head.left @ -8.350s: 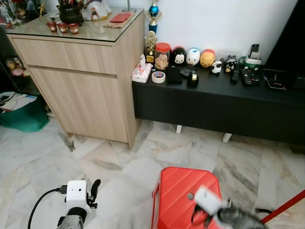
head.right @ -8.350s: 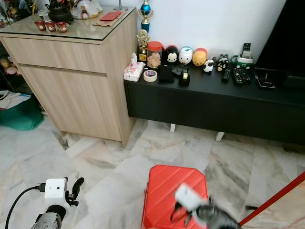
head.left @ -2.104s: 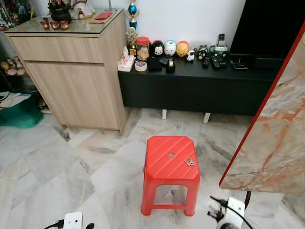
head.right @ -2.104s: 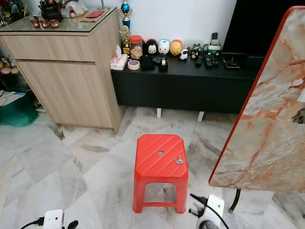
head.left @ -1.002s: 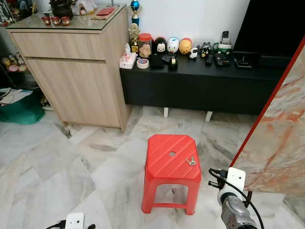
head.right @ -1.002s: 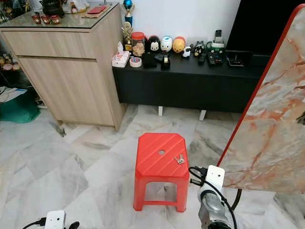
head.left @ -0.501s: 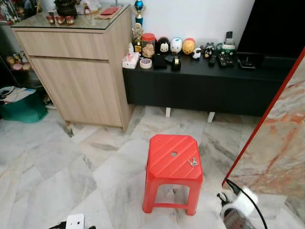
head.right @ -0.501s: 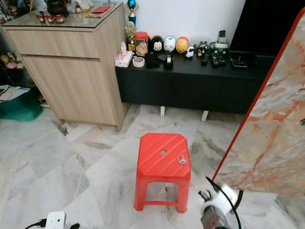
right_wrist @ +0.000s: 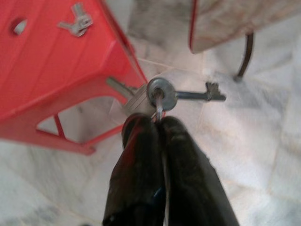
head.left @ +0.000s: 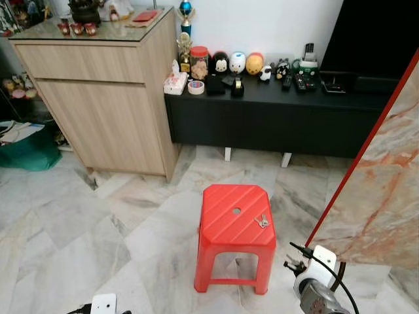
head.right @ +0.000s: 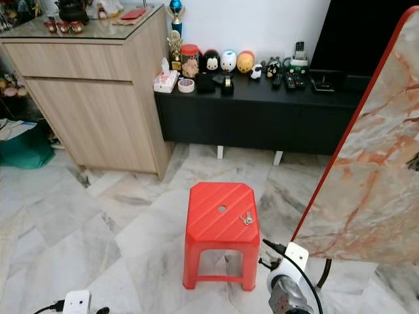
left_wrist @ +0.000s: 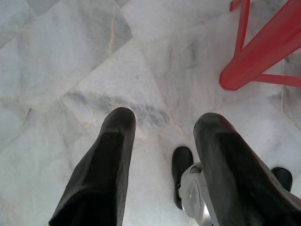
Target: Hang keys on a hook
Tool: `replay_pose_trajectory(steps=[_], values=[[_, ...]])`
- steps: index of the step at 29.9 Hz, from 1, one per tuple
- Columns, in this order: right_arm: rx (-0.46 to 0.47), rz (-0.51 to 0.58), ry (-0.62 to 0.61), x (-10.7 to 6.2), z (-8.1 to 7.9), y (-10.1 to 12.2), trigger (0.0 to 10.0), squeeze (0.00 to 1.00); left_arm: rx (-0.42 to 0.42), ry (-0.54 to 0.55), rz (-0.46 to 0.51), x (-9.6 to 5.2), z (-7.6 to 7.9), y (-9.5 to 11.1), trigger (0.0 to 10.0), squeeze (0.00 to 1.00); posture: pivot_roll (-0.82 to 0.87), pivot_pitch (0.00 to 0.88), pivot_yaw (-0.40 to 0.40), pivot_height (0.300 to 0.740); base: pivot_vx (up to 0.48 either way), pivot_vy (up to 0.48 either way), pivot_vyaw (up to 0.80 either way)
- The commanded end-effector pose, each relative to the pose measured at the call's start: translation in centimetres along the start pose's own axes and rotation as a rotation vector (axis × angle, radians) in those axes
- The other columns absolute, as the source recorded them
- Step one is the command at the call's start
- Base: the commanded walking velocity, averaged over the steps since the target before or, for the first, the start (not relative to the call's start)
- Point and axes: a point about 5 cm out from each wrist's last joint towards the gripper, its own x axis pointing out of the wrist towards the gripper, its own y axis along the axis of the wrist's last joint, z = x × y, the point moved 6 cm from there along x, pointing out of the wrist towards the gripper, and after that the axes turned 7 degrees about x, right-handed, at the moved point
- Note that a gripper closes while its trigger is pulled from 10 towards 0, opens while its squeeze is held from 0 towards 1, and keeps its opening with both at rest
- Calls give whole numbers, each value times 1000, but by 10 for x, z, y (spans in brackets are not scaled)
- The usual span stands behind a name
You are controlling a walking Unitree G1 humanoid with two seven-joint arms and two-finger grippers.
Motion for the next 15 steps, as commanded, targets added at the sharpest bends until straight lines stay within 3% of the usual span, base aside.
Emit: replay_pose_trajectory(steps=[1, 5, 11, 15], values=[[-130, 38, 17, 0, -2, 7, 10000, 0, 23, -5, -40, -2, -1, -10, 10000, 0, 50, 6, -24, 728, 0, 0, 0], [-371, 62, 49, 0, -10, 10, 10000, 0, 25, -8, -41, -2, -1, -10, 10000, 0, 50, 8, -25, 728, 0, 0, 0], [-838, 110, 65, -1, -16, 16, 10000, 0, 27, -12, -45, -2, 0, -11, 10000, 0, 48, 7, -25, 728, 0, 0, 0], [-968, 124, 82, -1, -20, 18, 10000, 0, 28, -13, -45, -3, 1, -11, 10000, 0, 49, 5, -26, 728, 0, 0, 0]])
